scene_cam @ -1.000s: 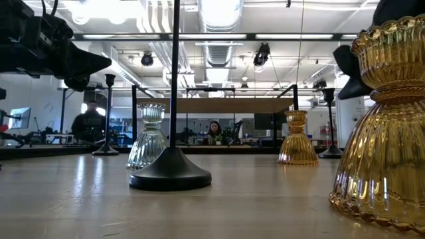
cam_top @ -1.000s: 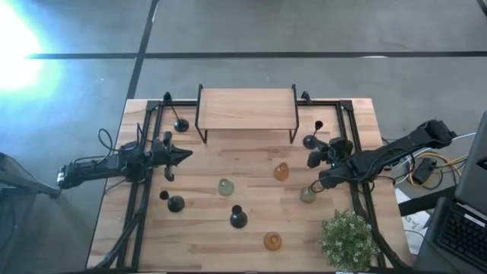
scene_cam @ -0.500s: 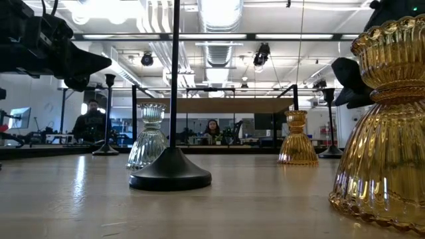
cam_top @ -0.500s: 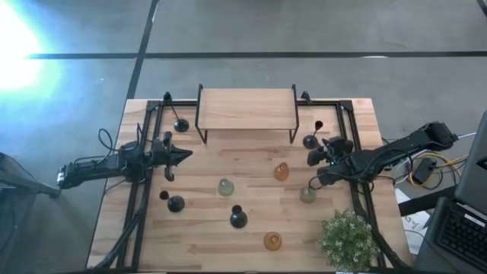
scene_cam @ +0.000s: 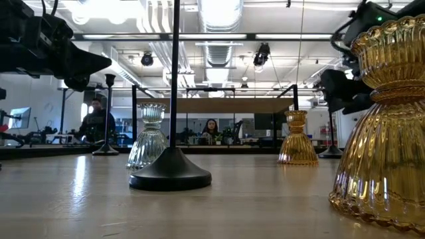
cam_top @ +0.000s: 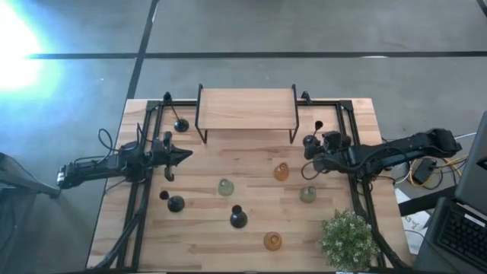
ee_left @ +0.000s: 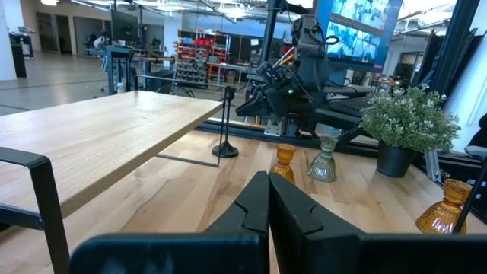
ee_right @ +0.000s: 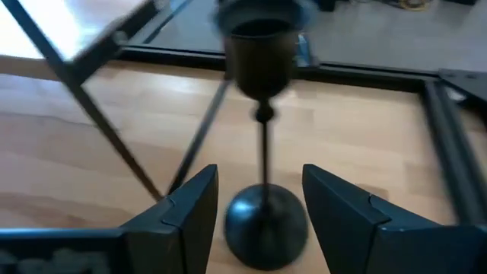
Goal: Pick & Place candle stick holders
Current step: Put the black candle holder on the shelf
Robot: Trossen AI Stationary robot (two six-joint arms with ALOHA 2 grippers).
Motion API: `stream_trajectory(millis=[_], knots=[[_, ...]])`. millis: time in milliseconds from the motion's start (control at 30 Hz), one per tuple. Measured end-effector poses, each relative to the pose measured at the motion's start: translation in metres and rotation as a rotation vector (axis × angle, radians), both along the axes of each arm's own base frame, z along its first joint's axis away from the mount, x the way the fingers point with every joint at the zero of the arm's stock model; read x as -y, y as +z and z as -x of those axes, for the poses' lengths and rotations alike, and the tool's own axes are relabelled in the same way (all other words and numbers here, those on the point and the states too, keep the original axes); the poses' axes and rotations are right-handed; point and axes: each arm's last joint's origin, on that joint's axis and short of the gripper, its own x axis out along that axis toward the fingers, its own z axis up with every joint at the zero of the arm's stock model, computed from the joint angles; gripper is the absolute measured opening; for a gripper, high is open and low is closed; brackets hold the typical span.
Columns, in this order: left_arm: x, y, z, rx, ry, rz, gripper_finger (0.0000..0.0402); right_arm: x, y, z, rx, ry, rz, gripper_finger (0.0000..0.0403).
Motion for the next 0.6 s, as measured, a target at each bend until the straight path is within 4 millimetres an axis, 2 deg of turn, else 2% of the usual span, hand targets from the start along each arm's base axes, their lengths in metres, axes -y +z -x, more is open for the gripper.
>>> stream_trajectory(millis=[133,367,600], knots=[[0.0,0.0,0.0,0.0,0.0,0.0,0.0005,0.007,-0.005,-0.004,0.0,0.025,0.012,0.0176],[0.0,0.0,0.0,0.0,0.0,0.0,0.0005,0.021,-0.013,-0.001,0.048,-0.064,0.008,0.0172],[0.0,0.0,0.0,0.0,0.0,0.0,0.0005,0.029,-0.015,-0.003,0.029,-0.017,0.012,0.0165]])
